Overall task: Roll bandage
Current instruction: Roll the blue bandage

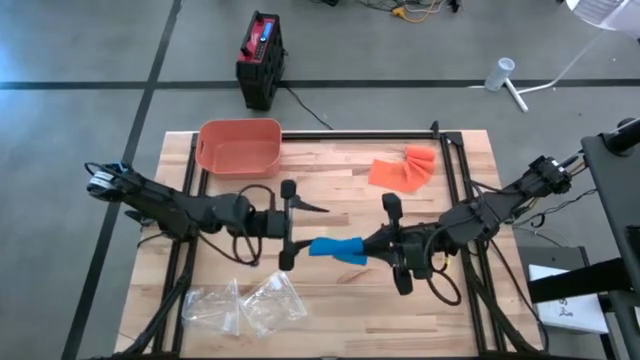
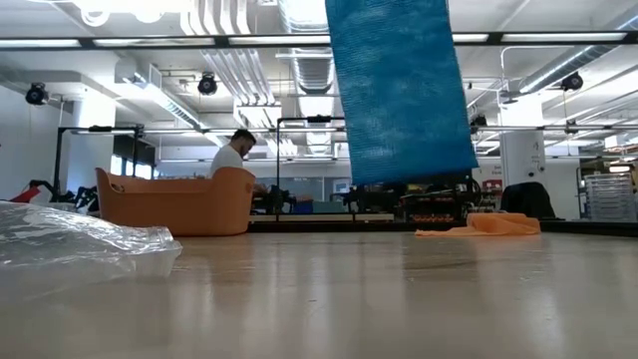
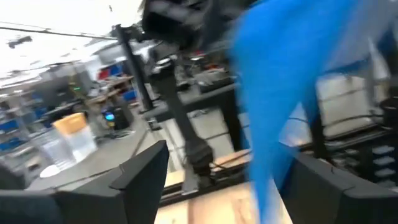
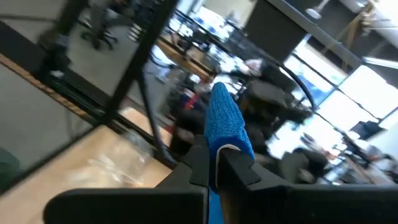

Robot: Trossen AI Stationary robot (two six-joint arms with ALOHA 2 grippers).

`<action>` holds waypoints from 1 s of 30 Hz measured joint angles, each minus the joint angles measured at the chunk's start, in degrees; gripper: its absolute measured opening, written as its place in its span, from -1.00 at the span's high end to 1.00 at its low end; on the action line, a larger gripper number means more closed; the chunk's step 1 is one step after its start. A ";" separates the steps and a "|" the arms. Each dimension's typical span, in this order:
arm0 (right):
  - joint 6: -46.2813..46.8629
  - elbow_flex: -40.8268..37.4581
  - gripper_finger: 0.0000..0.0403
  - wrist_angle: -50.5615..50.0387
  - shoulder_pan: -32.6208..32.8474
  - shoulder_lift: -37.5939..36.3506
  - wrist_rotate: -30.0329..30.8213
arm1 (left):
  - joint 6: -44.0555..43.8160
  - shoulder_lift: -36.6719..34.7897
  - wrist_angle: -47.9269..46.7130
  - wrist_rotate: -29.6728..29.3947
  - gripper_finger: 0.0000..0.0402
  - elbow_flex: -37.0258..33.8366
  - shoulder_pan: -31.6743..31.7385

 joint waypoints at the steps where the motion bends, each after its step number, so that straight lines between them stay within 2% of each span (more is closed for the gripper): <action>1: 0.35 0.00 0.98 0.11 0.00 0.02 -1.00 | 0.00 0.19 0.79 -0.11 -0.33 -0.56 0.26; 3: 0.75 0.00 0.99 0.23 0.00 0.02 -2.01 | 0.03 0.87 3.47 0.93 -0.32 -1.04 0.77; 8: 1.43 0.00 0.99 1.39 -0.01 0.14 -2.08 | 0.17 5.17 10.21 9.83 -0.23 -1.54 1.61; 15: 3.62 -0.13 0.99 1.23 -0.66 1.57 -1.62 | 0.22 13.23 19.76 9.93 -0.12 0.14 1.70; 18: 3.52 -0.13 0.99 1.34 -0.63 1.79 -1.58 | 0.00 14.81 21.73 7.43 -0.04 1.23 1.70; 21: 3.56 -0.13 0.99 1.11 -0.59 1.79 -1.63 | -0.04 14.37 18.30 6.69 0.20 1.78 1.72; 25: 3.79 -0.13 0.99 0.33 -0.59 1.45 -1.62 | -0.93 13.25 16.88 6.34 0.82 1.60 2.03; 26: 3.92 -0.13 0.99 0.19 -0.59 1.41 -1.64 | -0.99 12.81 17.09 5.91 0.91 1.60 2.08; 30: 6.54 -0.13 0.99 -2.29 -0.46 1.20 -2.34 | 1.02 10.35 14.31 -0.01 0.96 1.60 2.09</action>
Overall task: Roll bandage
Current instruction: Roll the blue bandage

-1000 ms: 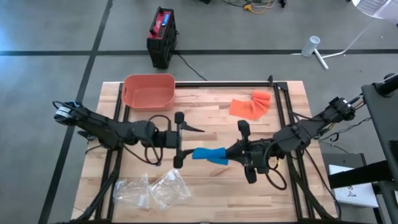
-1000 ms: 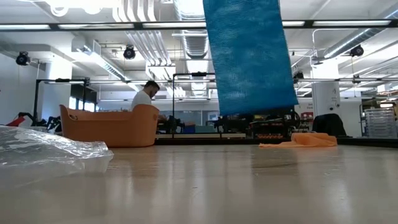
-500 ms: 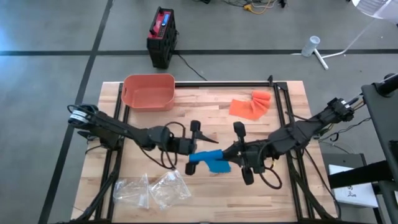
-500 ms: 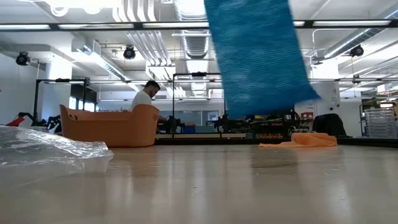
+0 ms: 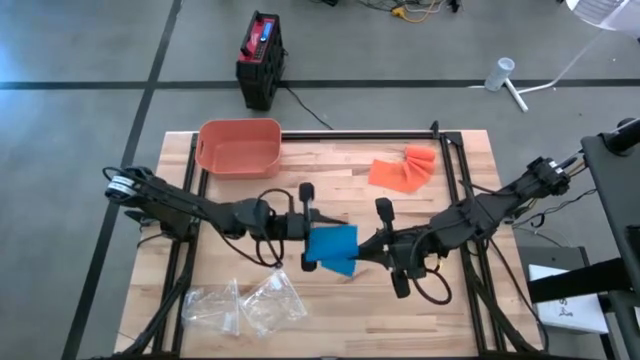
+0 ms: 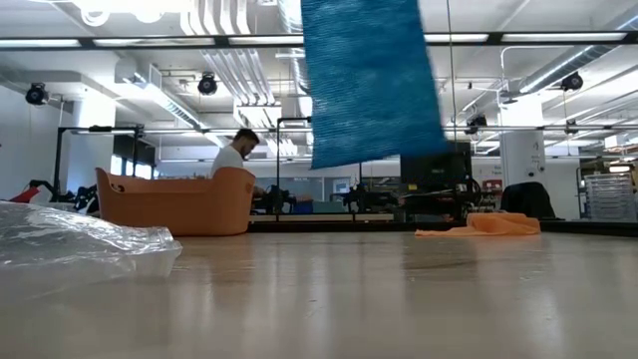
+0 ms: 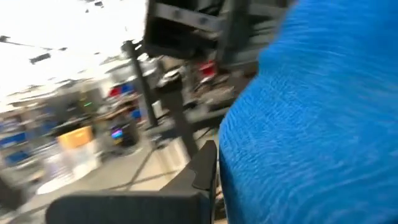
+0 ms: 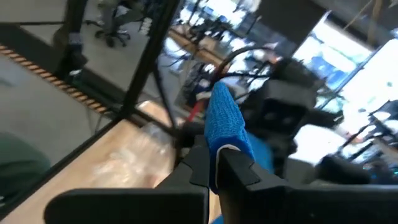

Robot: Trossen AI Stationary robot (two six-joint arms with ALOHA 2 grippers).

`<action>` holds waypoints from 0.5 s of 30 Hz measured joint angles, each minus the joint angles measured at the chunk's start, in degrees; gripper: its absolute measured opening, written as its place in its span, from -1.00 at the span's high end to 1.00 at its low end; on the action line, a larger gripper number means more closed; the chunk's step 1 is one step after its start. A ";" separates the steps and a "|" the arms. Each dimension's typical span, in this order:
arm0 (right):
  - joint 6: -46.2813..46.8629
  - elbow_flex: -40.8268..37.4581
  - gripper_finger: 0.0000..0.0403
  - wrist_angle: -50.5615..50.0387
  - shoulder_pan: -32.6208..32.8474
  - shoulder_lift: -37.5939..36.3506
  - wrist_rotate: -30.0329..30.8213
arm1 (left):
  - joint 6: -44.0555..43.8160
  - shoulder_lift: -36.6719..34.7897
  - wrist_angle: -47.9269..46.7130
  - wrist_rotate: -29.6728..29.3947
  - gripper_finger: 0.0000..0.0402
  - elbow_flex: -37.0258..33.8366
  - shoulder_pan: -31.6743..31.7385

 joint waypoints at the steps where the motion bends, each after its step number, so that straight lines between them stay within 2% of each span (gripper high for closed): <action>1: 0.99 0.00 0.99 -1.13 -0.02 -0.19 -0.95 | 0.82 -0.80 -1.29 -1.77 0.98 -0.02 0.00; 4: 4.27 0.00 0.99 -3.37 -0.04 -0.71 -3.25 | 5.34 -4.17 -3.13 -6.67 0.99 -0.07 0.18; 9: 8.73 -1.07 0.99 -5.63 -0.13 -0.02 -3.68 | 12.91 -9.98 -4.99 -7.40 1.00 2.43 0.50; 11: 9.87 -2.04 0.99 -5.59 -0.20 0.46 -3.92 | 15.27 -11.29 -9.18 -6.80 1.00 5.14 0.52; 15: 12.13 -3.30 0.99 -4.36 -0.58 1.32 -4.41 | 17.23 -11.28 -22.09 -1.38 1.00 13.85 0.39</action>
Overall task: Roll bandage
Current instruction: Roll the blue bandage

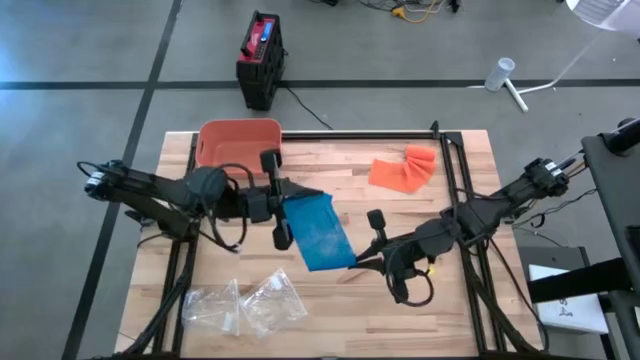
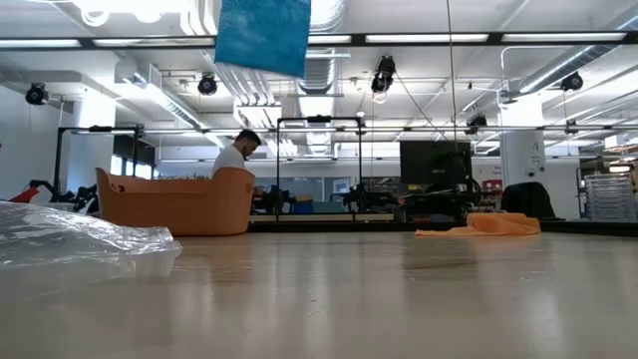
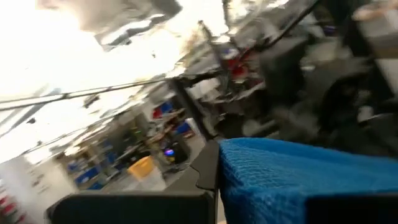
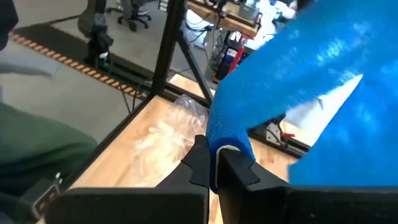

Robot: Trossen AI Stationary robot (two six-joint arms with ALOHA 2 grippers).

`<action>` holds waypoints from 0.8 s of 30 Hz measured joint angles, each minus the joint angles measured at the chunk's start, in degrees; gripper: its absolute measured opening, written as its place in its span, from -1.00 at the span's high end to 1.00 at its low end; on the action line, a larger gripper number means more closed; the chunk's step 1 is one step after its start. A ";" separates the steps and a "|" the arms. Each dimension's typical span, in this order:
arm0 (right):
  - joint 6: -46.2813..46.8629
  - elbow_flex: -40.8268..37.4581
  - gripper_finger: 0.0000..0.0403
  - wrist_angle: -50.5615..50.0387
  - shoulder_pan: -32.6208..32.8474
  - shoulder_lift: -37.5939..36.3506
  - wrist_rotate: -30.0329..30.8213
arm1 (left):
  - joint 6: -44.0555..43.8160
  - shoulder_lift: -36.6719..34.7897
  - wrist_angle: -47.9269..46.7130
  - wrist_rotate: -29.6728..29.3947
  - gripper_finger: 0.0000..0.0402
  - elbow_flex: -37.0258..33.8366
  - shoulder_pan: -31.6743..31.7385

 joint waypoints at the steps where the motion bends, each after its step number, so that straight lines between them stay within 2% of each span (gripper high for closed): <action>1: 0.75 -0.16 0.99 0.73 -0.35 0.29 -0.09 | 0.14 0.74 -2.45 0.27 1.00 2.42 -0.03; 8: 5.14 -0.48 0.99 1.08 -2.52 1.88 -2.91 | 3.56 6.55 -15.10 1.41 1.00 16.18 -0.79; 13: 6.26 -0.59 0.99 0.74 -2.56 2.28 -5.41 | 4.87 8.34 -20.23 0.77 1.00 20.84 -1.42; 16: 5.74 -0.59 0.99 0.42 -2.13 1.50 -5.32 | 5.07 7.30 -22.48 -2.11 1.00 21.33 -1.77; 20: 3.56 -0.59 0.99 0.84 -0.48 -0.31 -5.81 | 4.97 4.96 -23.38 -7.18 1.00 19.45 -1.68; 24: -0.11 -0.60 0.99 2.36 0.81 -0.61 -7.11 | 3.42 3.76 -23.81 -9.83 1.00 17.30 -0.86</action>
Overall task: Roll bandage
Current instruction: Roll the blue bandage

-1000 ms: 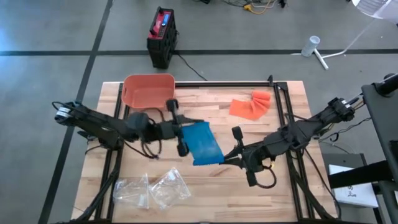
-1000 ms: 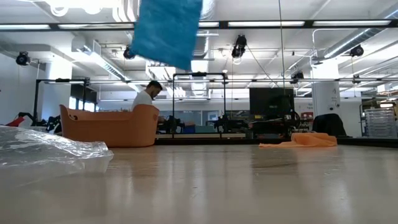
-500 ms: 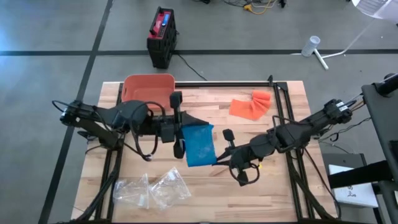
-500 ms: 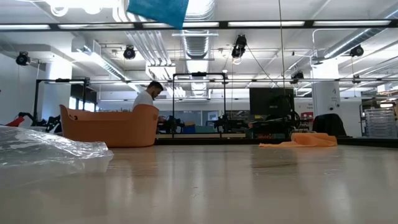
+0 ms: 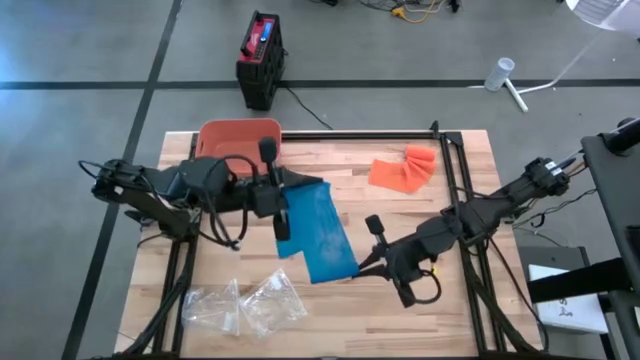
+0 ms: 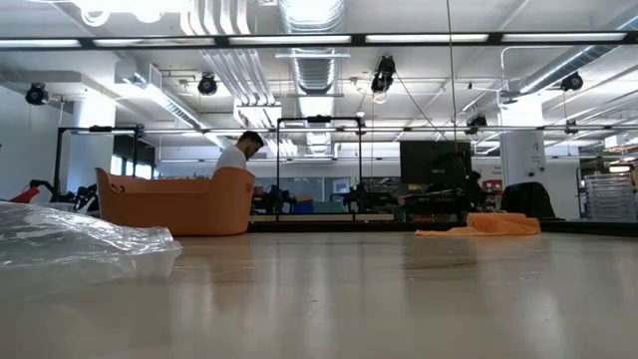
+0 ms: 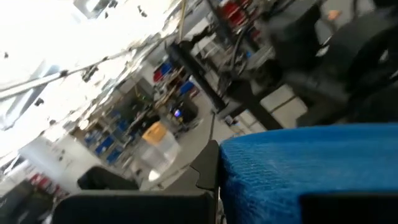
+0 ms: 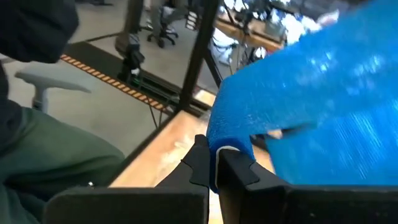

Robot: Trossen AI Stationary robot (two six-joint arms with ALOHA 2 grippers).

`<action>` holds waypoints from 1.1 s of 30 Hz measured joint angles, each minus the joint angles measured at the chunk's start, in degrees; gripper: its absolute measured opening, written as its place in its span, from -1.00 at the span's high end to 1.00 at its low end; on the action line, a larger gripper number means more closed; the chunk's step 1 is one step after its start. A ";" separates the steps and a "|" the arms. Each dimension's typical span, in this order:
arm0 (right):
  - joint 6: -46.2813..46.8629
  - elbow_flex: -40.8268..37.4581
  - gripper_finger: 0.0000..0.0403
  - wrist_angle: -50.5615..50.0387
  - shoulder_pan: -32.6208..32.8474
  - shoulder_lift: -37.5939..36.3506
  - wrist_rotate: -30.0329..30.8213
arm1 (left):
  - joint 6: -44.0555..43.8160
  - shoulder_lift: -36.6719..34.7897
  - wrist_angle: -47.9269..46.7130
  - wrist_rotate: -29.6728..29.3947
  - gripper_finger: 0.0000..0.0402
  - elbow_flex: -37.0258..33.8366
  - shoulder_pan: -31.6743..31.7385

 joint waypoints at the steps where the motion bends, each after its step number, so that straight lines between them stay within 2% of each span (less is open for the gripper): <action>1: -0.74 -0.01 0.99 0.61 0.40 -0.06 -0.44 | -0.69 -0.27 0.26 -0.04 1.00 -0.88 0.29; 10: -6.87 0.12 0.99 4.74 1.55 -2.49 -3.26 | -8.16 -1.65 2.06 -1.42 1.00 -12.43 0.70; 16: -9.25 0.14 0.99 9.71 1.53 -2.55 -4.24 | -9.47 -1.63 12.65 -1.39 1.00 -21.14 0.72; 21: -10.71 0.14 0.99 12.33 1.53 -2.58 3.88 | -11.89 -1.70 15.68 -0.72 1.00 -24.94 0.50; 28: -12.87 0.14 0.99 16.65 0.88 -2.66 8.78 | -18.12 -1.46 15.84 6.79 1.00 -27.83 -0.39; 33: -15.34 0.17 0.99 18.50 0.64 -2.69 15.21 | -21.71 -1.26 16.51 12.42 1.00 -28.00 -0.57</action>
